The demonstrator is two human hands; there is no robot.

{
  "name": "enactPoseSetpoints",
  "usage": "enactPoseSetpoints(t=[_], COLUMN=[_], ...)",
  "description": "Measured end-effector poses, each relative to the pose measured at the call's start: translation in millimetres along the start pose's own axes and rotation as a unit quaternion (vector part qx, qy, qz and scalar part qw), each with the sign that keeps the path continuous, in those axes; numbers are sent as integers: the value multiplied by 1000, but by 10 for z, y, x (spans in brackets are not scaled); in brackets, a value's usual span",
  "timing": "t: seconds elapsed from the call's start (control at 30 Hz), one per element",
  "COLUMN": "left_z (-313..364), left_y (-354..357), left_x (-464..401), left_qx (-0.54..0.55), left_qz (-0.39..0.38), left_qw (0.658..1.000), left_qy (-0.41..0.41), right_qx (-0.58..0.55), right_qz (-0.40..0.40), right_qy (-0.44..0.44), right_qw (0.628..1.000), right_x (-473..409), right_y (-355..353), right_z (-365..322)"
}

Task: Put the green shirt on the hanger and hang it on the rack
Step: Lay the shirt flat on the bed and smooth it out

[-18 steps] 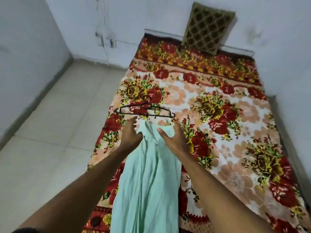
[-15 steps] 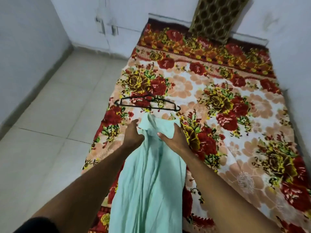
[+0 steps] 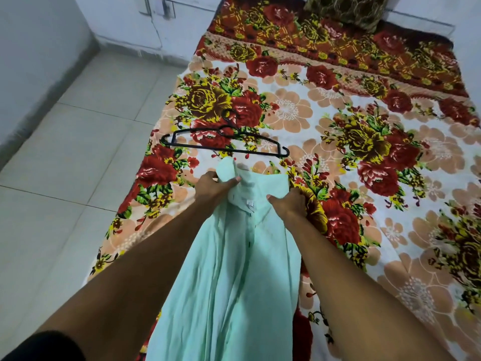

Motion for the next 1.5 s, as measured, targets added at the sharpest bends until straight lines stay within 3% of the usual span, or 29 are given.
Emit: enactPoseSetpoints(t=[0.13,0.27,0.33,0.43,0.57,0.67,0.77,0.9,1.07,1.17,1.37,1.43,1.5], left_z=[79,189,242,413,858,1349,1803,2206,2435,2545,2592,2572,2542], left_y=[-49,-220,-382,-700,-1048,-1304,-1538,-1947,-2363,-2617,-3071,-3246,-3397], left_x=[10,194,324,625,1176,1749,2335,3278,4419,5110,6320,6698,7053], left_qx=[-102,-143,-167,-198,-186,4,171,181,167,172,199,159,68], left_qz=[28,9,19,58,76,-28,-170,-306,-366,-375,-307,-318,-264], left_qw=[993,985,978,963,960,991,968,929,903,891,889,875,869], left_qy=[51,100,124,173,195,130,73,101,150,189,276,330,412], right_qx=[13,-165,-194,-173,-184,-192,-208,-232,-266,-271,-309,-319,-334], right_qz=[33,-19,-51,-18,51,78,87,109,132,126,135,137,142], right_qy=[-47,-122,-169,-260,-296,-322,-342,-370,-399,-440,-461,-460,-457], right_qw=[998,979,965,950,936,924,912,893,867,847,821,817,812], right_x=[-122,245,499,834,1385,2023,2598,3440,4394,4988,6128,6439,6741], right_y=[-2,-151,-322,-658,-1232,-1741,-2236,-2949,-3571,-3892,-4445,-4657,-4857], right_z=[-4,-114,-137,-115,-159,-278,-366,-418,-316,-180,319,537,733])
Point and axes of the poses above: each hand's wrist, its own x-axis away from the middle knuckle, its own y-axis out of the palm, z = x × y, the point moved 1 cm from there along -x, towards the middle knuckle, and after that the axes turned 1 degree about y, right-handed, at the moved point
